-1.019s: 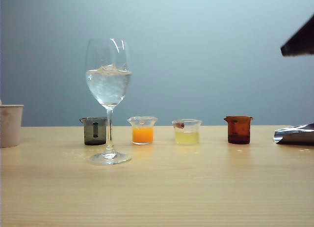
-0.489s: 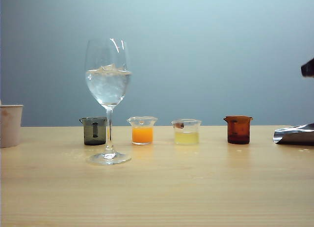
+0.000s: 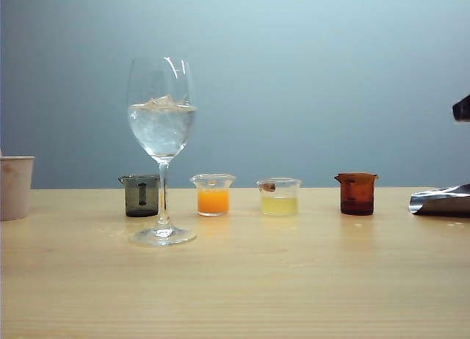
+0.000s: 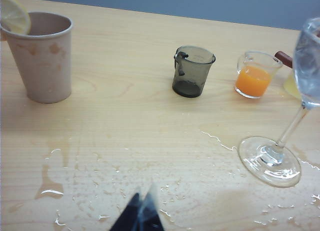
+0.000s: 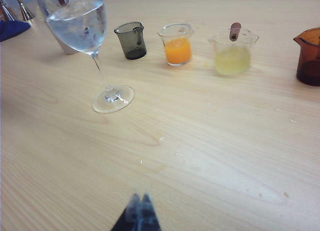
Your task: Pick up the first measuring cup from the left, pour the coconut rum inside into the goblet, and finally put the measuring cup back in its original place.
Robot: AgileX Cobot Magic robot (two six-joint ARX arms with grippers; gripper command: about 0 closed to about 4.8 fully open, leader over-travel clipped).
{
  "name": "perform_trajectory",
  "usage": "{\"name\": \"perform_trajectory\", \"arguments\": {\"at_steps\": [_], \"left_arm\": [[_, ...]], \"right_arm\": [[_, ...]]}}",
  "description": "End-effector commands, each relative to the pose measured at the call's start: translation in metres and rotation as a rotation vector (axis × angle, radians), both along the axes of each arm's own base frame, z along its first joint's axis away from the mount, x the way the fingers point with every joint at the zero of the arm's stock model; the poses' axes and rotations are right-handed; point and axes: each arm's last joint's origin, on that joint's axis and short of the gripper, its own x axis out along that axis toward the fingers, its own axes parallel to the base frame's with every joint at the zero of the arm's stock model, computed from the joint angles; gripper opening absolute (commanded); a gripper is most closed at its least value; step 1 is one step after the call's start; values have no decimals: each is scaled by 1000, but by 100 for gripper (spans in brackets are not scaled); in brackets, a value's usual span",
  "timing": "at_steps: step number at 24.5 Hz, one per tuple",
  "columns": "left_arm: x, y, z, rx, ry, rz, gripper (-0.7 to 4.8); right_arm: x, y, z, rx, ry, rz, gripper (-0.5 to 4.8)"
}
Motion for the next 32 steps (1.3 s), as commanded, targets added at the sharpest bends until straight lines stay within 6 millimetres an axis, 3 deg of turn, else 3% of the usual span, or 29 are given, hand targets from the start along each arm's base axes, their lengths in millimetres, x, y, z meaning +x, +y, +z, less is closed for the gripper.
{"name": "perform_trajectory", "arguments": {"at_steps": [1, 8, 12, 18, 24, 32], "left_arm": [[0, 0, -1, -3, 9, -5, 9], [0, 1, 0, -5, 4, 3, 9], [0, 16, 0, -7, -3, 153, 9], [-1, 30, 0, 4, -1, 343, 9], [0, 18, 0, 1, -1, 201, 9], [0, 17, 0, -1, -1, 192, 9]], "right_arm": [[0, 0, 2, 11, -9, 0, 0], [5, -7, 2, 12, -11, -95, 0], [16, -30, 0, 8, -13, -395, 0], [25, -50, -24, -7, 15, -622, 0], [28, -54, -20, 27, -83, -663, 0], [28, -54, -20, 27, -83, -662, 0]]}}
